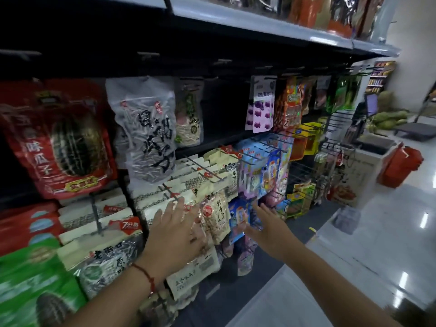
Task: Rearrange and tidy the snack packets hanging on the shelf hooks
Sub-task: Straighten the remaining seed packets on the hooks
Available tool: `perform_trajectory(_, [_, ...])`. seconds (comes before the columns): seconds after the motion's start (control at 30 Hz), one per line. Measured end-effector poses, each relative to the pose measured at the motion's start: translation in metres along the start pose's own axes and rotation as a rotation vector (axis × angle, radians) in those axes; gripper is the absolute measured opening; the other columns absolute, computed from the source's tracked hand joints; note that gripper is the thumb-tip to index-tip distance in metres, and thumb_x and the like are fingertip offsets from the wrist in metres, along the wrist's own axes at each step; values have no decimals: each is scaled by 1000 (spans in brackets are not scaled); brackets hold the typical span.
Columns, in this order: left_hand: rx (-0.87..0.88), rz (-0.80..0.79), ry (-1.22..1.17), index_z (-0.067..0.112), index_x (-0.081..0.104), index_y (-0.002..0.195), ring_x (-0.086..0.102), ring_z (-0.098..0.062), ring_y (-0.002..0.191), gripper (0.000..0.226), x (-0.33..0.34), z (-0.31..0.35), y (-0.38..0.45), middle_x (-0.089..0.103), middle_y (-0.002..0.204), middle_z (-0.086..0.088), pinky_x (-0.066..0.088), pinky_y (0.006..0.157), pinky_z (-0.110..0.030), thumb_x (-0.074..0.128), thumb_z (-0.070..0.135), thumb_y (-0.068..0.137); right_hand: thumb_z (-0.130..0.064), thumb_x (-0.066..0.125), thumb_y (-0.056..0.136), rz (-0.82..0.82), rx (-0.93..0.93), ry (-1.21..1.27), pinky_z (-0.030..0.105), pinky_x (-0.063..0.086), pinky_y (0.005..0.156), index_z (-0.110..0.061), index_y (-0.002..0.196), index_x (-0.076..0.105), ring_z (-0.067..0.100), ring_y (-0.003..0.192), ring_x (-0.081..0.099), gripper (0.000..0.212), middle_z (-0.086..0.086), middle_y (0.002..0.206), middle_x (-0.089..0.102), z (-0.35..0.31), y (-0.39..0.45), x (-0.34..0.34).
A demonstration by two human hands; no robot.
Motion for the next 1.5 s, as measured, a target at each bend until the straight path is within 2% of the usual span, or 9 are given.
perform_trajectory(0.3, [-16, 24, -17, 39, -20, 150, -26, -28, 146, 82, 3, -89, -43, -35, 154, -4, -18, 116, -43, 27, 72, 91, -58, 50, 93, 19, -99, -44, 52, 7, 120, -43, 152, -1, 26, 149, -15, 80, -10, 161, -11, -75, 14, 66])
perform_trajectory(0.47, [-39, -14, 77, 32, 24, 154, 15, -34, 148, 78, 1, -111, -63, 18, 161, -11, 7, 114, -51, 29, 73, 88, -60, 49, 92, -15, -159, -98, 51, 1, 118, -50, 150, -8, 19, 147, -22, 82, -18, 158, -22, -89, 14, 85])
perform_trajectory(0.57, [-41, 6, 102, 32, 19, 155, 13, -33, 149, 78, 1, -115, -68, 16, 162, -11, 6, 115, -50, 27, 73, 88, -63, 49, 91, -28, -163, -93, 52, 2, 118, -51, 150, -5, 20, 148, -20, 81, -17, 159, -18, -85, 16, 88])
perform_trajectory(0.8, [73, 16, 127, 30, 30, 151, 27, -34, 146, 74, 13, -66, -52, 29, 158, -10, 14, 112, -52, 33, 69, 88, -62, 50, 91, -53, -179, -40, 49, 3, 119, -50, 150, -2, 20, 148, -18, 79, -16, 160, -11, -55, 24, 76])
perform_trajectory(1.1, [-119, -183, 178, 27, 41, 146, 42, -38, 136, 74, 68, 21, 12, 41, 151, -12, 16, 110, -47, 18, 71, 90, -61, 45, 92, -203, -236, -139, 47, 0, 120, -43, 153, -3, 21, 149, -18, 79, -12, 162, -14, 52, 67, 33])
perform_trajectory(1.17, [-178, -203, 149, 30, 28, 150, 31, -38, 142, 76, 76, 41, 28, 32, 157, -14, 13, 117, -46, 27, 71, 86, -60, 45, 93, -233, -264, -183, 46, -1, 120, -42, 153, -3, 24, 149, -17, 79, -8, 162, -16, 75, 82, 21])
perform_trajectory(1.3, [-263, -185, 155, 35, -10, 154, -7, -33, 150, 82, 87, 74, 60, -13, 163, -10, -4, 119, -47, 29, 70, 90, -52, 47, 95, -259, -291, -260, 46, 2, 120, -33, 155, -1, 26, 150, -12, 80, -3, 164, -12, 108, 110, -9])
perform_trajectory(1.4, [-285, -236, 168, 34, -13, 154, -9, -32, 150, 84, 91, 95, 80, -21, 161, -11, -2, 121, -48, 17, 72, 85, -52, 50, 95, -275, -286, -248, 48, 5, 121, -32, 156, -2, 26, 150, -9, 83, -1, 164, -9, 129, 127, -26])
perform_trajectory(1.5, [-314, -231, 209, 35, -9, 154, -8, -31, 151, 80, 90, 101, 90, -19, 162, -9, -5, 119, -46, 23, 70, 91, -54, 50, 94, -271, -279, -237, 48, 8, 121, -33, 155, -1, 26, 151, -6, 83, -2, 164, -7, 145, 144, -36])
Point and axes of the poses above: each hand's wrist, its own y-axis towards the middle knuckle, its own x-axis out of the palm, z = x × y, the point moved 2 cm from there along y, towards the middle knuckle
